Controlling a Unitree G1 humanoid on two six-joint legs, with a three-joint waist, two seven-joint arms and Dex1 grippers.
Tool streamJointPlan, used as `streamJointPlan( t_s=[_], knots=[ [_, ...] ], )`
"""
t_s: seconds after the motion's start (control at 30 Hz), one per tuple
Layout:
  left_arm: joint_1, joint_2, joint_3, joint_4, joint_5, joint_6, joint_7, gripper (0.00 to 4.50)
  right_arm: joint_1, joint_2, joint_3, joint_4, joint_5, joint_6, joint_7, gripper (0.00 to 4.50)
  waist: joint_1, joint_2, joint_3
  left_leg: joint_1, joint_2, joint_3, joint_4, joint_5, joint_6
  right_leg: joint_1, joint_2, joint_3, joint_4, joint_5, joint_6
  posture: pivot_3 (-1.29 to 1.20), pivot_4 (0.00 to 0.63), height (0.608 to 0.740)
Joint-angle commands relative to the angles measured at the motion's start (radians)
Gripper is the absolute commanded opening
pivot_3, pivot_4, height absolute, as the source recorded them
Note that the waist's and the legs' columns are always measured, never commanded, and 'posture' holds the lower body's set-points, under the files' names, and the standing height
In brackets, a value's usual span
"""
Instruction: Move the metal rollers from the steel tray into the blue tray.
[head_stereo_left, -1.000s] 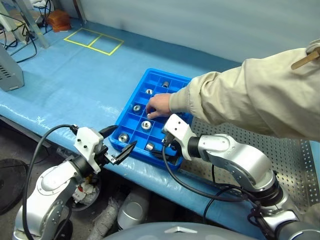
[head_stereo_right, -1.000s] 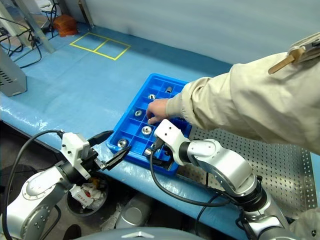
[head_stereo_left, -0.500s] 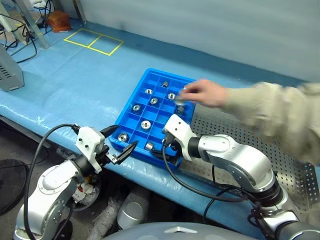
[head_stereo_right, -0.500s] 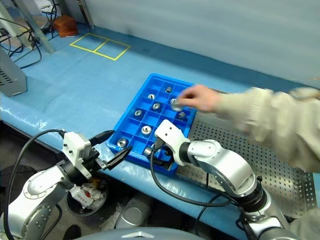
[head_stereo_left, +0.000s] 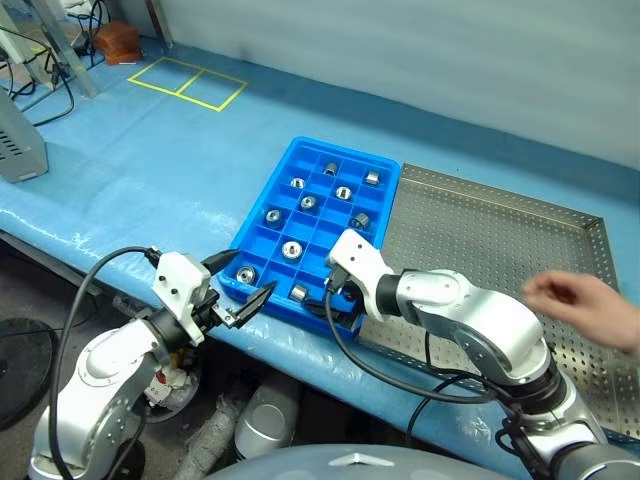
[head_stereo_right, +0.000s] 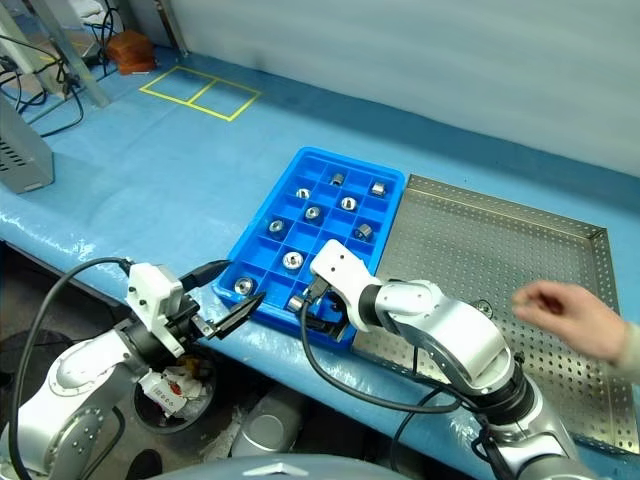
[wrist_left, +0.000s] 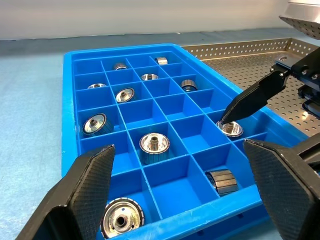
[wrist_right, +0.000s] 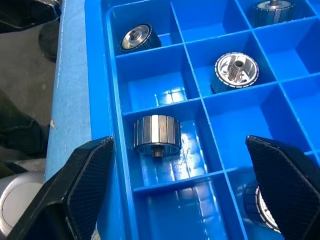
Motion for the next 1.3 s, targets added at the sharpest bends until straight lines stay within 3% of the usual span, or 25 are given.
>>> streamJointPlan(
  t_s=[0.03, 0.23, 0.4, 0.6, 0.8, 0.9, 1.03, 1.3],
  knots=[
    [-0.029, 0.008, -0.004, -0.008, -0.013, -0.002, -0.011, 4.50, 0.007, 0.012, -0.031, -0.045, 0.004, -0.007, -0.013, 4.48, -0.002, 0.000, 0.000, 0.000, 0.000, 0.000, 0.000, 0.000, 0.000, 0.000, 0.000, 0.000, 0.000, 0.000, 0.000, 0.41, 0.150, 0.740],
    [-0.138, 0.035, -0.036, 0.041, -0.016, 0.015, -0.053, 4.50, 0.062, 0.038, -0.090, -0.096, -0.007, -0.007, -0.069, 4.48, -0.021, 0.000, -0.001, 0.001, 0.000, 0.000, 0.000, 0.000, 0.000, -0.001, 0.000, 0.000, 0.000, 0.000, 0.000, 0.33, 0.150, 0.740],
    [-0.337, 0.031, -0.114, 0.159, -0.008, 0.066, -0.084, 4.50, 0.172, 0.082, -0.214, -0.200, -0.020, 0.009, -0.159, 4.48, -0.061, 0.000, -0.001, 0.001, 0.000, -0.001, 0.000, 0.001, 0.000, 0.002, 0.000, -0.001, 0.000, 0.000, 0.000, 0.19, 0.150, 0.740],
    [-0.570, -0.014, -0.243, 0.358, 0.055, 0.023, -0.165, 4.50, 0.334, 0.114, -0.338, -0.330, -0.052, 0.040, -0.257, 4.48, -0.188, 0.001, -0.002, 0.005, -0.002, -0.003, 0.001, 0.002, 0.001, 0.009, 0.000, -0.001, -0.002, 0.000, 0.001, 0.05, 0.150, 0.740],
    [-0.800, -0.135, -0.355, 0.604, 0.138, 0.032, -0.186, 4.50, 0.479, 0.144, -0.417, -0.398, -0.070, 0.019, -0.337, 4.48, -0.356, 0.001, -0.002, 0.011, -0.002, -0.003, 0.001, 0.003, 0.004, 0.015, -0.001, 0.003, 0.000, 0.000, 0.000, -0.04, 0.150, 0.740],
    [-0.904, -0.219, -0.401, 0.749, 0.184, 0.024, -0.187, 4.50, 0.554, 0.152, -0.439, -0.398, -0.058, -0.035, -0.394, 4.48, -0.415, 0.001, -0.002, 0.014, -0.002, -0.001, 0.000, 0.003, 0.004, 0.015, 0.000, 0.007, 0.001, 0.001, 0.001, -0.08, 0.150, 0.740],
    [-0.989, -0.309, -0.453, 0.923, 0.254, -0.040, -0.203, 4.50, 0.638, 0.159, -0.446, -0.398, -0.030, -0.116, -0.474, 4.48, -0.464, 0.001, -0.002, 0.015, -0.002, 0.000, -0.001, 0.003, 0.005, 0.015, 0.002, 0.012, 0.002, 0.001, 0.002, -0.14, 0.150, 0.740],
    [-1.053, -0.476, -0.469, 1.224, 0.371, -0.162, -0.130, 4.50, 0.748, 0.124, -0.427, -0.398, 0.054, -0.250, -0.619, 4.48, -0.504, 0.001, -0.002, 0.016, -0.003, 0.002, -0.001, 0.004, 0.007, 0.013, 0.001, 0.018, 0.002, 0.003, 0.005, -0.20, 0.150, 0.740]
  ],
)
